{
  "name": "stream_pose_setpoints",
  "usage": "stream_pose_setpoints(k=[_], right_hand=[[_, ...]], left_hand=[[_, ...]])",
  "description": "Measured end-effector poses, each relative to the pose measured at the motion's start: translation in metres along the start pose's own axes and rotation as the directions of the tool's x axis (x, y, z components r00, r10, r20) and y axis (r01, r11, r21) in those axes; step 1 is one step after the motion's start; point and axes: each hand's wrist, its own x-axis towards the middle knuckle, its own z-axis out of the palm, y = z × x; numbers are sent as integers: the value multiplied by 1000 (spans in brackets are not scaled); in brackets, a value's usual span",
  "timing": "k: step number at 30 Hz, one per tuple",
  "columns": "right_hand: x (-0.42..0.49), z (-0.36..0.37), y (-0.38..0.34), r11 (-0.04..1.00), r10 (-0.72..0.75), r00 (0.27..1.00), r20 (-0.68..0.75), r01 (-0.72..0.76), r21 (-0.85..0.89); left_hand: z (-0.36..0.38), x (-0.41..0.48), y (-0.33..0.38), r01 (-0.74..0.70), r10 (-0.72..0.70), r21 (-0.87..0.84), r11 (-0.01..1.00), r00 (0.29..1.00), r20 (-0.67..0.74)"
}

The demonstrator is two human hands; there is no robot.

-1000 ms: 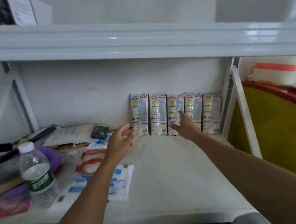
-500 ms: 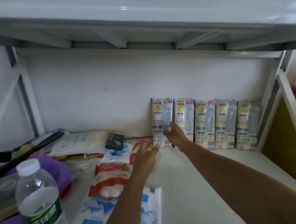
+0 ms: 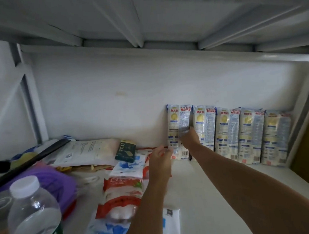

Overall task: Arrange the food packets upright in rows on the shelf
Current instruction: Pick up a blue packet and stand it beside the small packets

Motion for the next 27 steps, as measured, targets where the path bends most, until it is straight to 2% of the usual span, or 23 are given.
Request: stream_pose_setpoints(k=[1,3,9,14,21,24,27], right_hand=[[2,2,2,999,-29,998,-56,26,-43],[-3,3,3,993,-43,997,-59,37,-109],[-28,-18,3,998,-59,998,-18,58,-37],[-60,-45,9,995,-91,996,20,91,-35],[-131,-98,18,982,-183,973,142,187,-21],[-160,-115,24,962,-262,947,188,273,-33],[-182,-126,38,947,-317,921,225,319,26]], left_hand=[[-2,1,1,13,-13,-6,1000,1000,-4],[-7,4,1,46,-45,17,999,999,-13],[-15,1,6,59,-59,7,998,998,1],[-7,-18,16,-9,3,101,995,999,52],[11,-64,37,-117,78,180,977,975,208],[22,-92,41,-162,85,274,948,959,271],[31,-114,31,-200,80,399,895,951,298]])
